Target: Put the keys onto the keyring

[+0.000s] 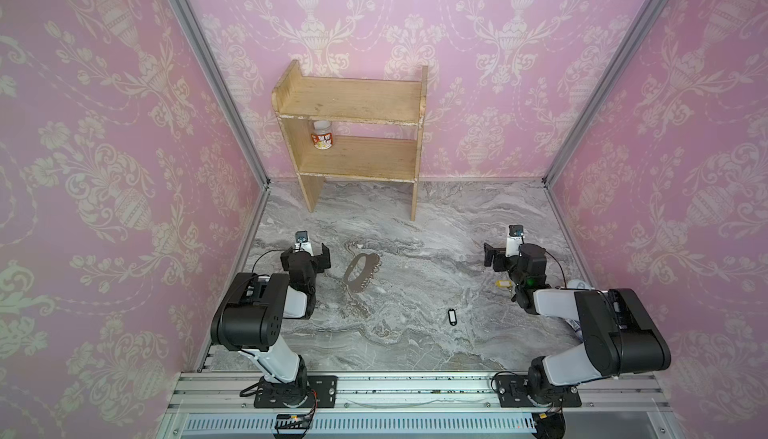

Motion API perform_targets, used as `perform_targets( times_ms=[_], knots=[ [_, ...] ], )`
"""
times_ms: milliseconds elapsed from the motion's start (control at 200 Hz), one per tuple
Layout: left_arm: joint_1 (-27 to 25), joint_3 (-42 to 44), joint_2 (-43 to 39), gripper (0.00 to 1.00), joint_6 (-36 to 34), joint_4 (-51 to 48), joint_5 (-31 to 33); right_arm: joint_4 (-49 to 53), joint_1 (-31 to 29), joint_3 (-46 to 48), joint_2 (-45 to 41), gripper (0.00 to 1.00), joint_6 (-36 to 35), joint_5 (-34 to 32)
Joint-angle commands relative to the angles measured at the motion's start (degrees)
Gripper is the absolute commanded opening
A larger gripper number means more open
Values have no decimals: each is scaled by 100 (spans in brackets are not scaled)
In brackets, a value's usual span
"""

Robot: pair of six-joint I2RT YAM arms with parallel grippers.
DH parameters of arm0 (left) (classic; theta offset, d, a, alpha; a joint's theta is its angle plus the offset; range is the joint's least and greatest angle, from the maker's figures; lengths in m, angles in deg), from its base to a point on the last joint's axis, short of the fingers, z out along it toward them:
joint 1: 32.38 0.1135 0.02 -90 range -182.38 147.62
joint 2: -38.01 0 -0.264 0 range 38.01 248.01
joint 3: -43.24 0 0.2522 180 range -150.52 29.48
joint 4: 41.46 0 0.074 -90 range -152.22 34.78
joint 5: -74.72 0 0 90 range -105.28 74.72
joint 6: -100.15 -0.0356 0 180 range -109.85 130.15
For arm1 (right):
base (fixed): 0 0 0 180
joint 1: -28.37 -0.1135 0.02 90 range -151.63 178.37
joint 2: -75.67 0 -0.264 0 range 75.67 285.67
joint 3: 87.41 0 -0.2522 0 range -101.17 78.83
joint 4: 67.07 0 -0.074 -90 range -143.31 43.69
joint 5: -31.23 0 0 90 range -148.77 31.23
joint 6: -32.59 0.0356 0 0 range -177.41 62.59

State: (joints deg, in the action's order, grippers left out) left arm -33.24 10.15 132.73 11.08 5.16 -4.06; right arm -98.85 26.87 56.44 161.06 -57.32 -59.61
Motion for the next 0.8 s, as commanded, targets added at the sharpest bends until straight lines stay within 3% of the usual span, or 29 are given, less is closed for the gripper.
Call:
perform_targets(
  times_ms=[0,795],
  knots=[
    [42,-39,-76,99,-64,-58,-85,96,30,-104,58,100,109,65],
    [42,-78,-76,99,-58,-126,-121,89,29,-107,61,100,96,66]
  ],
)
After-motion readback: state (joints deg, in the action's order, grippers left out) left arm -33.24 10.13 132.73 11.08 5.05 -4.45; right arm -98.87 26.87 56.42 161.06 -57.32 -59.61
